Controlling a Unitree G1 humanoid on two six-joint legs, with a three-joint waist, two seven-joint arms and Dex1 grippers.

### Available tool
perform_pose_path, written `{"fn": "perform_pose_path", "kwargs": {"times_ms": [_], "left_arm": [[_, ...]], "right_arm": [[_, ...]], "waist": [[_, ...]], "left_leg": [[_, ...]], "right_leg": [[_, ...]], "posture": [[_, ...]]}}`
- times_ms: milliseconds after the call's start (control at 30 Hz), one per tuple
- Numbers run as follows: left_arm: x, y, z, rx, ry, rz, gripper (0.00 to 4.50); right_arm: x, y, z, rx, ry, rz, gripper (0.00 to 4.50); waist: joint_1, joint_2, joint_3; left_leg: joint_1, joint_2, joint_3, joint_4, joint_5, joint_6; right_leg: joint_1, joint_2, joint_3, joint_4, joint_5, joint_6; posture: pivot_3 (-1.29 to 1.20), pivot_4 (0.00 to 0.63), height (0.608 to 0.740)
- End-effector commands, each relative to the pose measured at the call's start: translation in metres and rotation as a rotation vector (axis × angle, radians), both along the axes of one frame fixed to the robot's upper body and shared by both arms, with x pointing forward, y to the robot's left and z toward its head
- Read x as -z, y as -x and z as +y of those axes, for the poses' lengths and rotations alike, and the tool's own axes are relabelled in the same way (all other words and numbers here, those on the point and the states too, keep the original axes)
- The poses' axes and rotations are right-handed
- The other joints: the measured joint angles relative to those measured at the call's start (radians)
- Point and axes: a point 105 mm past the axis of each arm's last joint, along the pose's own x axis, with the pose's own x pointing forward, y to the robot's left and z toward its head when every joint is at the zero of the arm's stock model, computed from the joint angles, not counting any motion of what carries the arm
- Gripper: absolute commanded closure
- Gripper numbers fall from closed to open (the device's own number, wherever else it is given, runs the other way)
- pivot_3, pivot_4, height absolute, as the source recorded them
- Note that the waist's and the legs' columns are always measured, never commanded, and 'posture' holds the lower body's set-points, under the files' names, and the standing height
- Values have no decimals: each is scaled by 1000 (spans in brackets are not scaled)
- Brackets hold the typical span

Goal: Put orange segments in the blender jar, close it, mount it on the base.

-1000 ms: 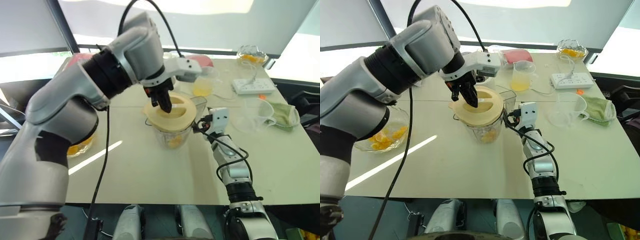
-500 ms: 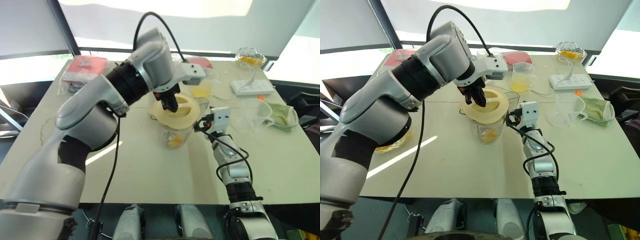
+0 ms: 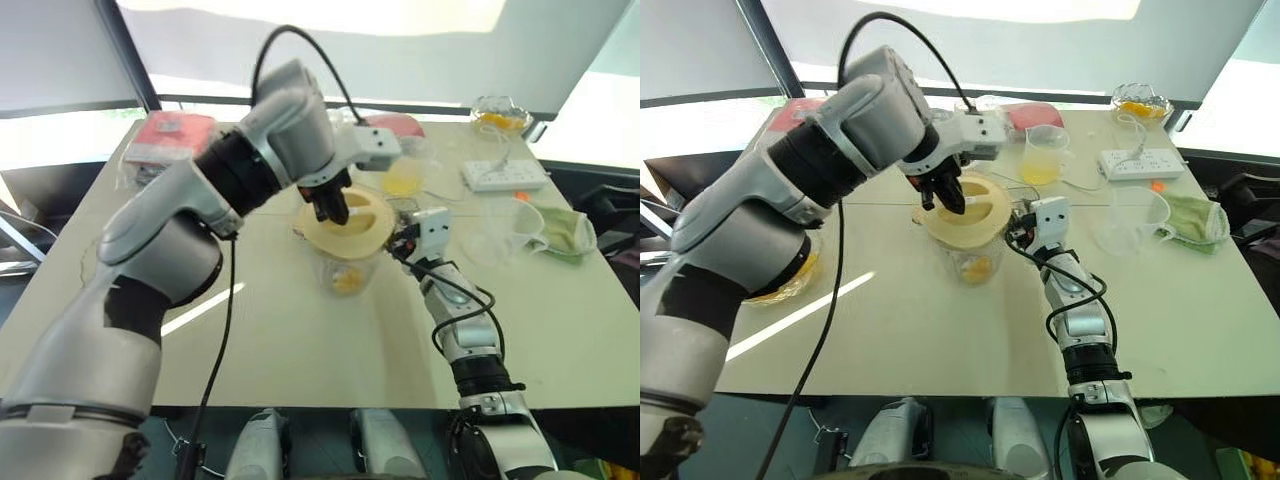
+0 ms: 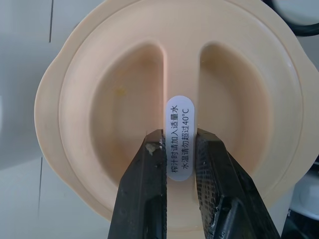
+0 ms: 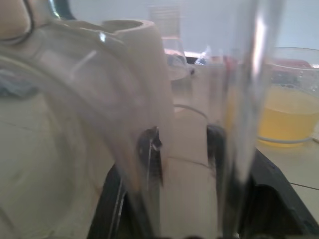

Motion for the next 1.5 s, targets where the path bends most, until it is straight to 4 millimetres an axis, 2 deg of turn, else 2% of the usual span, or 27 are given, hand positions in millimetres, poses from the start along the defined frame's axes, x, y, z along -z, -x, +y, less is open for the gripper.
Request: {"fn": "perform_pose_path", "kwargs": {"times_ms": [33, 333, 467, 533, 600, 667, 767, 1000, 1200, 1267, 1333, 1367, 1400, 1467, 1500], "left_arm": [[30, 12, -1, -7, -23, 127, 4260], [43, 6, 1, -238, 42, 127, 4260], [50, 9, 4, -271, 54, 143, 4260], [51, 10, 5, -240, 63, 134, 4260], [49, 9, 4, -130, 80, 68, 4260], [44, 8, 2, -32, 99, -9, 4260], [33, 15, -1, 12, 127, -3, 4260], [13, 18, -9, 78, 186, -39, 933], [-48, 27, -28, 151, 384, -85, 933], [-86, 23, -33, 192, 523, -223, 933], [-118, 0, -23, 145, 661, -501, 933], [-125, -6, -19, 127, 692, -587, 933], [-122, -9, -14, 136, 677, -619, 933], [-110, -16, -3, 87, 684, -597, 933], [-102, -19, 11, 61, 710, -620, 933]], "right_arm": [[-16, -1, -24, 117, 2, -38, 3512], [-18, 10, -21, 141, -10, -22, 3512], [-18, 14, -18, 143, -17, -15, 3512], [-17, 14, -18, 143, -19, -10, 3512], [-16, 14, -18, 143, -18, -4, 3512], [-14, 14, -19, 144, -16, 1, 3512], [-11, 13, -23, 146, -8, 9, 3512], [-7, 12, -33, 158, 10, 23, 3512], [-2, 16, -43, 171, 26, 39, 3512], [1, 17, -47, 182, 22, 50, 3512], [2, 19, -49, 196, -12, 60, 3512], [2, 20, -50, 201, -22, 63, 3512], [1, 21, -52, 205, -36, 62, 3512], [-4, 24, -57, 220, -65, 54, 3512], [-11, 27, -60, 233, -94, 40, 3512]], "waist": [[1, 0, 0], [9, 1, -1], [12, 4, -4], [12, 6, -6], [12, 8, -7], [11, 8, -8], [12, 8, -8], [4, 7, -6], [11, 5, -2], [15, 5, -1], [14, 6, -2], [14, 6, -2], [14, 6, -2], [16, 7, -2], [21, 7, -2]], "left_leg": [[1, 0, -1, 0, 0, 0], [1, -1, -1, 0, 0, 0], [1, -2, -1, 0, 0, 0], [1, -2, -1, 0, 0, 0], [1, -2, -2, 0, 0, 0], [1, -1, -2, 0, 0, 0], [2, -1, -2, 0, 0, 0], [0, -2, -2, 0, 0, 0], [-5, -2, -2, 0, 0, 0], [-8, -3, -1, 0, 0, 0], [-12, -3, -1, 0, 0, 0], [-13, -3, 0, 0, 0, 0], [-13, -3, 0, 0, 0, 0], [-13, -3, -1, -1, 0, 0], [-13, -3, -1, -1, 0, 0]], "right_leg": [[1, 0, 0, 0, 0, 0], [2, -1, 0, -1, -1, 1], [4, -2, 0, -3, -1, 2], [4, -3, 0, -3, -2, 2], [4, -3, 0, -3, -2, 2], [4, -3, 0, -3, -2, 2], [5, -3, 0, -3, -2, 2], [2, -2, 0, -3, -2, 2], [-2, -2, 0, -3, -2, 2], [-4, -2, 0, -4, -2, 2], [-9, -3, 1, -4, 0, 5], [-11, -4, 1, -3, 1, 6], [-12, -4, 1, -3, 1, 6], [-12, -3, 1, -2, 1, 7], [-12, -2, 1, -1, 1, 6]], "posture": [[0, 150, 740], [0, 150, 740], [0, 150, 740], [0, 150, 740], [0, 150, 740], [0, 150, 740], [0, 150, 740], [0, 150, 740], [0, 150, 740], [0, 150, 740], [0, 150, 740], [0, 150, 740], [0, 150, 740], [0, 150, 740], [0, 150, 740]]}}
